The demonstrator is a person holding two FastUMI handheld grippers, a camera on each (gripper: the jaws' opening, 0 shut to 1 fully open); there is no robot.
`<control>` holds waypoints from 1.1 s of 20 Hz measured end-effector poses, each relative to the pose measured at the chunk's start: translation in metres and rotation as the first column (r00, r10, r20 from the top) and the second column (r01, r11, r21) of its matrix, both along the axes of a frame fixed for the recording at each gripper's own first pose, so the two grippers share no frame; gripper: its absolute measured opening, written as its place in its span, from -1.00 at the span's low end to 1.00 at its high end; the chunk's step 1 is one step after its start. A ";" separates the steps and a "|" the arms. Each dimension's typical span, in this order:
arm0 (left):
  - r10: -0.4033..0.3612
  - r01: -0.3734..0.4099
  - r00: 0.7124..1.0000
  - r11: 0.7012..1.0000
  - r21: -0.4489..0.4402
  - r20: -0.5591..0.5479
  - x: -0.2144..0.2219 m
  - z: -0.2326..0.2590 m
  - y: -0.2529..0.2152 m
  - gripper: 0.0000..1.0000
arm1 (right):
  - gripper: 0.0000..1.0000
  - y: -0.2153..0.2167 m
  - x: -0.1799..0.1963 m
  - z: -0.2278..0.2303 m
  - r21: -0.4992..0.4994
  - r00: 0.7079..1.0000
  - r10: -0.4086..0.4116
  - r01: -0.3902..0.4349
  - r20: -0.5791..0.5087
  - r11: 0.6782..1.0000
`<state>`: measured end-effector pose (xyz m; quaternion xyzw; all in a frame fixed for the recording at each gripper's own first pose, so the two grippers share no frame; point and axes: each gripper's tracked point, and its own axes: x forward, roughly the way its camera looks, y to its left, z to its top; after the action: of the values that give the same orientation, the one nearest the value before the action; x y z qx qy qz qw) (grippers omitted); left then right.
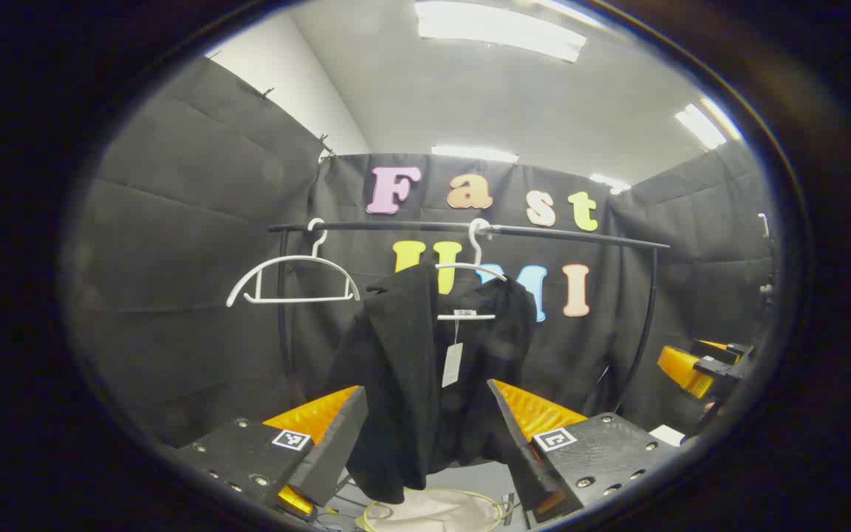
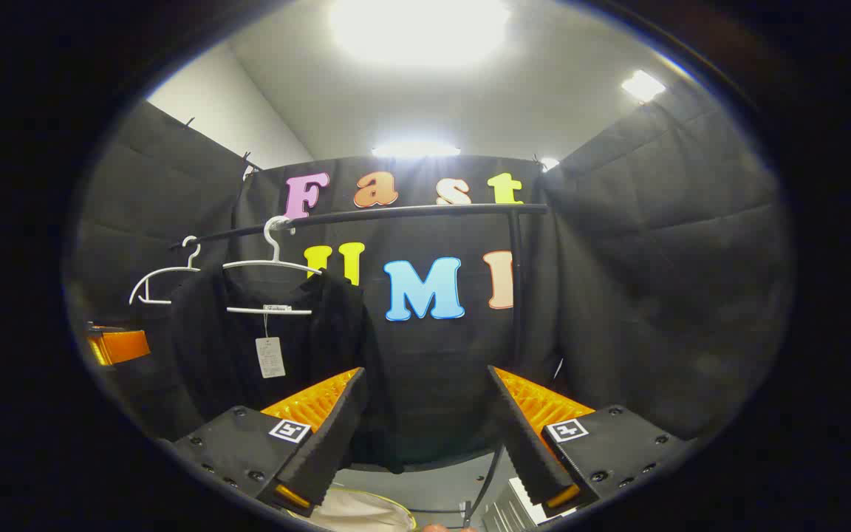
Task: Grasp the clothes on the hanger with both hands and then place them into the laundry hamper below.
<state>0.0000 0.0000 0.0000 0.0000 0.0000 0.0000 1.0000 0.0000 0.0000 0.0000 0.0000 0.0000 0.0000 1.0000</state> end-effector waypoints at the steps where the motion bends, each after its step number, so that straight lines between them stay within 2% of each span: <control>1: 0.008 -0.008 1.000 1.000 -0.006 -0.006 0.001 -0.002 0.003 0.80 | 0.99 -0.002 -0.001 0.001 -0.001 1.000 -0.006 0.006 -0.001 1.000; 3: 0.008 -0.008 1.000 1.000 -0.020 -0.016 0.005 -0.006 0.004 0.80 | 0.93 -0.002 0.000 -0.002 -0.001 1.000 -0.017 0.017 -0.008 1.000; 4: 0.008 -0.008 1.000 1.000 -0.027 -0.013 0.008 -0.007 0.005 0.80 | 1.00 -0.003 0.001 -0.002 0.000 1.000 -0.023 0.023 -0.008 1.000; 6: 0.003 -0.004 1.000 0.999 -0.033 -0.013 0.010 -0.008 0.006 0.80 | 0.94 -0.002 -0.001 -0.005 0.003 0.999 -0.028 0.028 -0.018 1.000; 8: -0.004 0.004 1.000 1.000 -0.026 -0.020 0.009 -0.009 0.006 0.86 | 1.00 -0.003 -0.002 -0.004 0.008 0.999 -0.033 0.033 -0.022 0.999; 9: -0.009 0.008 1.000 1.000 -0.021 -0.018 0.007 -0.007 0.007 0.80 | 0.94 -0.003 -0.003 -0.003 0.010 0.999 -0.033 0.033 -0.019 0.999; 10: -0.012 0.012 1.000 1.000 -0.017 -0.017 0.005 -0.007 0.006 0.80 | 1.00 -0.003 -0.003 -0.003 0.008 0.999 -0.035 0.035 -0.017 0.999; 12: -0.017 0.017 1.000 1.000 -0.006 -0.021 -0.001 -0.008 0.007 0.82 | 0.99 -0.003 -0.004 -0.004 -0.004 0.999 -0.037 0.037 -0.019 0.999; 13: -0.016 0.016 1.000 1.000 0.000 -0.024 -0.003 -0.008 0.007 0.80 | 0.93 -0.002 -0.004 -0.005 -0.006 0.999 -0.033 0.033 -0.025 0.999; 18: -0.009 0.009 1.000 1.000 0.008 -0.027 0.000 -0.010 0.008 0.80 | 1.00 0.009 -0.001 -0.008 -0.010 0.999 -0.013 0.013 -0.045 1.000; 19: -0.004 0.004 1.000 1.000 0.002 -0.030 0.001 -0.011 0.008 0.86 | 0.93 0.012 0.002 -0.009 -0.008 0.998 -0.012 0.012 -0.055 1.000; 20: 0.001 -0.001 1.000 1.000 -0.003 -0.031 0.003 -0.012 0.010 0.82 | 0.93 0.014 0.004 -0.009 -0.001 0.998 -0.009 0.008 -0.062 1.000; 22: 0.013 -0.013 0.999 1.000 -0.006 -0.033 0.007 -0.010 0.011 0.80 | 1.00 0.019 0.012 -0.006 0.013 0.998 0.003 -0.002 -0.067 1.000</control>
<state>0.0068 0.0110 -0.0095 -0.0030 0.0166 0.0066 0.9998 0.0125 0.0194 -0.0064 0.0066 0.0333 0.0012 0.9994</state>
